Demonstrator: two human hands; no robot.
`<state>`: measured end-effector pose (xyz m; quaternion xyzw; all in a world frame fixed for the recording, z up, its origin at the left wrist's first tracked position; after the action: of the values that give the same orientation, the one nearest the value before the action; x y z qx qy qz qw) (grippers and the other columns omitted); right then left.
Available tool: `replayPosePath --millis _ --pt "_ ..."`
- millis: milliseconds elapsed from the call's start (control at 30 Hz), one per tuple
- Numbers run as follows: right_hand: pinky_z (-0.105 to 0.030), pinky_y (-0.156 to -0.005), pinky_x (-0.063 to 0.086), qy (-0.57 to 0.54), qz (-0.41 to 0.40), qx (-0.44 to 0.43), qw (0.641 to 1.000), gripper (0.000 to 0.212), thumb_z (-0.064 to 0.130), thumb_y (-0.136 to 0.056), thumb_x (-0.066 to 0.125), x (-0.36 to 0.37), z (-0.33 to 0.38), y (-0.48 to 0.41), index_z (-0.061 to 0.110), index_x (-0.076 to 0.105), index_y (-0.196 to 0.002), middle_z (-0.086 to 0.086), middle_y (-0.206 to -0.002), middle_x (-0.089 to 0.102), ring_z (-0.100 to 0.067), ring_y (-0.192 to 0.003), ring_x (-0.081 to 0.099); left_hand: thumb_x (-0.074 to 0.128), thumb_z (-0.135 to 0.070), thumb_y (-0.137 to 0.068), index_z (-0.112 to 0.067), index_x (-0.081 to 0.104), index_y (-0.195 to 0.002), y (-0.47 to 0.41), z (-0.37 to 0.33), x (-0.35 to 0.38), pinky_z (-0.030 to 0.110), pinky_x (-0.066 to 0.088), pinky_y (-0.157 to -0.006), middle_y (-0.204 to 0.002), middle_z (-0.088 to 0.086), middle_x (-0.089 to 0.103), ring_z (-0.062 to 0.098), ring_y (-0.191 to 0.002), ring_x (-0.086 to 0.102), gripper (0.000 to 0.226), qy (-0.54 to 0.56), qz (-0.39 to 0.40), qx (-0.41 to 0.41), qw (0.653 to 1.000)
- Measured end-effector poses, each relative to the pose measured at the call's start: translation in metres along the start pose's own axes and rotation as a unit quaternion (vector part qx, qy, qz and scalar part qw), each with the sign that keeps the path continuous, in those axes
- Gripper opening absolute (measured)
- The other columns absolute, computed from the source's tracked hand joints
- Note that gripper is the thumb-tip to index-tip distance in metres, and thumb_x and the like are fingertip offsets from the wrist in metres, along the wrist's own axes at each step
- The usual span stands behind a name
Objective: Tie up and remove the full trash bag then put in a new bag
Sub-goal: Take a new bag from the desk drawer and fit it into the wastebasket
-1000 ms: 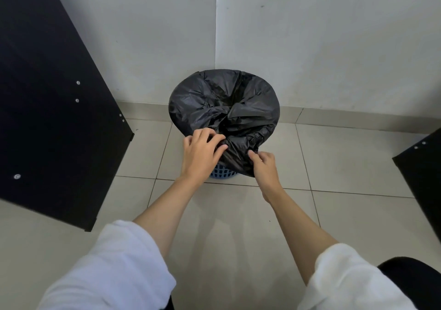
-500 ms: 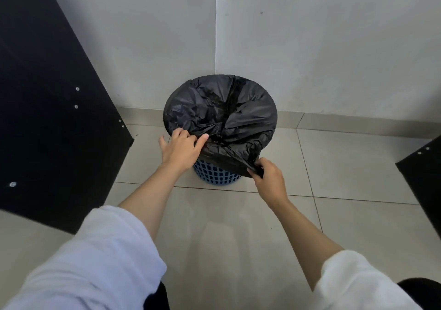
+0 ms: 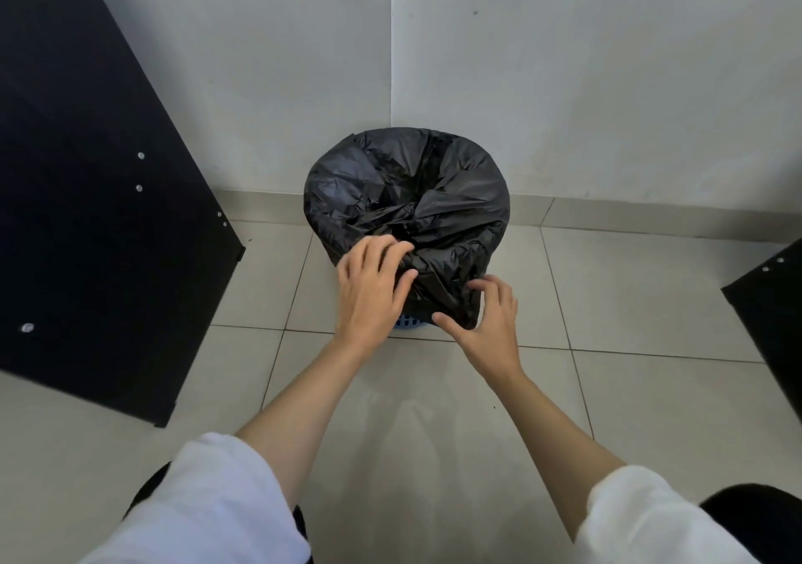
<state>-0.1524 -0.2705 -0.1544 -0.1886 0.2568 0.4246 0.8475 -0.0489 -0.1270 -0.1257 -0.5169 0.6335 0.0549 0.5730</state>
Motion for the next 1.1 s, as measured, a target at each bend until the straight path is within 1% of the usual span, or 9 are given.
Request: replayPosePath --millis 100,300,433,600,767,833,933,1033,1100 --pt "-0.025 -0.095 0.037 -0.021 0.014 0.013 1.0 0.071 0.033 -0.069 0.083 0.009 0.006 -0.003 0.013 0.041 -0.123 0.003 -0.123 0.037 -0.012 -0.115 0.037 0.056 -0.031 -0.092 -0.013 0.053 -0.106 0.01 -0.007 -0.001 0.033 0.042 -0.086 -0.108 0.005 0.052 0.023 -0.104 0.044 0.024 0.083 0.007 -0.106 0.991" --pt "-0.015 -0.066 0.039 -0.061 0.026 0.047 0.997 0.008 0.004 -0.086 0.064 0.013 0.015 -0.018 0.01 0.062 -0.091 0.0 -0.087 0.06 -0.018 -0.085 0.056 0.05 -0.027 -0.096 -0.011 0.056 -0.099 0.014 -0.01 0.002 0.02 0.036 -0.077 -0.096 -0.001 0.054 0.014 -0.095 0.047 0.017 0.167 0.018 -0.167 0.971" --pt "-0.023 -0.077 0.051 -0.221 0.102 0.1 0.965 0.014 0.005 -0.093 0.056 0.002 0.011 -0.015 0.011 0.055 -0.081 -0.001 -0.081 0.062 -0.011 -0.079 0.061 0.048 -0.025 -0.097 -0.008 0.057 -0.111 0.021 -0.023 0.014 0.023 0.041 -0.085 -0.112 0.001 0.056 0.014 -0.103 0.052 0.023 0.265 0.043 -0.266 0.926" --pt "-0.022 -0.074 0.049 -0.33 0.17 0.172 0.913 0.015 0.007 -0.097 0.047 -0.009 0.01 -0.019 0.012 0.06 -0.09 -0.003 -0.089 0.066 -0.008 -0.079 0.062 0.056 -0.031 -0.093 -0.009 0.059 -0.107 0.016 -0.045 0.026 0.031 0.047 -0.096 -0.114 0.004 0.064 0.014 -0.108 0.059 0.026 0.38 0.056 -0.379 0.842" --pt "-0.039 -0.09 0.048 -0.378 0.178 0.217 0.882 0.025 0.012 -0.098 0.038 -0.009 0.003 -0.022 0.019 0.062 -0.096 -0.003 -0.1 0.066 -0.014 -0.091 0.06 0.073 -0.043 -0.078 -0.007 0.062 -0.096 0.002 -0.058 0.027 0.026 0.048 -0.083 -0.099 0.001 0.068 0.014 -0.094 0.063 0.042 0.382 0.072 -0.445 0.807" --pt "-0.039 -0.091 0.047 -0.381 0.181 0.22 0.88 0.024 0.013 -0.099 0.038 -0.01 0.0 -0.025 0.019 0.061 -0.095 -0.003 -0.101 0.066 -0.015 -0.093 0.06 0.077 -0.046 -0.071 -0.005 0.065 -0.099 -0.005 -0.055 0.033 0.033 0.051 -0.089 -0.1 0.002 0.069 0.019 -0.095 0.064 0.051 0.373 0.089 -0.479 0.79" --pt "-0.039 -0.09 0.048 -0.407 0.162 0.237 0.867 0.02 0.012 -0.1 0.038 -0.011 -0.003 -0.03 0.014 0.057 -0.097 -0.007 -0.103 0.066 -0.02 -0.097 0.06 0.081 -0.039 -0.067 -0.007 0.069 -0.103 -0.012 -0.05 0.038 0.04 0.052 -0.094 -0.101 0.005 0.073 0.023 -0.097 0.068 0.05 0.43 0.13 -0.507 0.736" --pt "-0.034 -0.089 0.049 -0.432 0.144 0.254 0.853 0.02 0.01 -0.101 0.037 -0.008 -0.003 -0.035 0.008 0.056 -0.107 -0.009 -0.104 0.066 -0.019 -0.096 0.062 0.079 -0.029 -0.075 -0.009 0.068 -0.101 -0.012 -0.049 0.038 0.032 0.048 -0.087 -0.105 0.005 0.072 0.023 -0.102 0.067 0.035 0.449 0.142 -0.498 0.728" --pt "-0.031 -0.088 0.05 -0.431 0.13 0.252 0.856 0.02 0.009 -0.101 0.039 -0.007 -0.002 -0.039 0.009 0.058 -0.101 -0.008 -0.1 0.067 -0.018 -0.093 0.063 0.077 -0.027 -0.077 -0.009 0.067 -0.107 -0.012 -0.049 0.038 0.028 0.044 -0.083 -0.11 0.004 0.071 0.021 -0.103 0.066 0.035 0.459 0.14 -0.494 0.725"
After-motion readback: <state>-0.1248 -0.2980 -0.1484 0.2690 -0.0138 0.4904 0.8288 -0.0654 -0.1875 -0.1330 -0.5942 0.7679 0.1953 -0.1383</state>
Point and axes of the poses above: each hand's wrist, its own y-axis away from the middle knuckle, its own x-axis out of the palm, z = x × y, the point moved 1 cm from there along -y, towards the middle knuckle
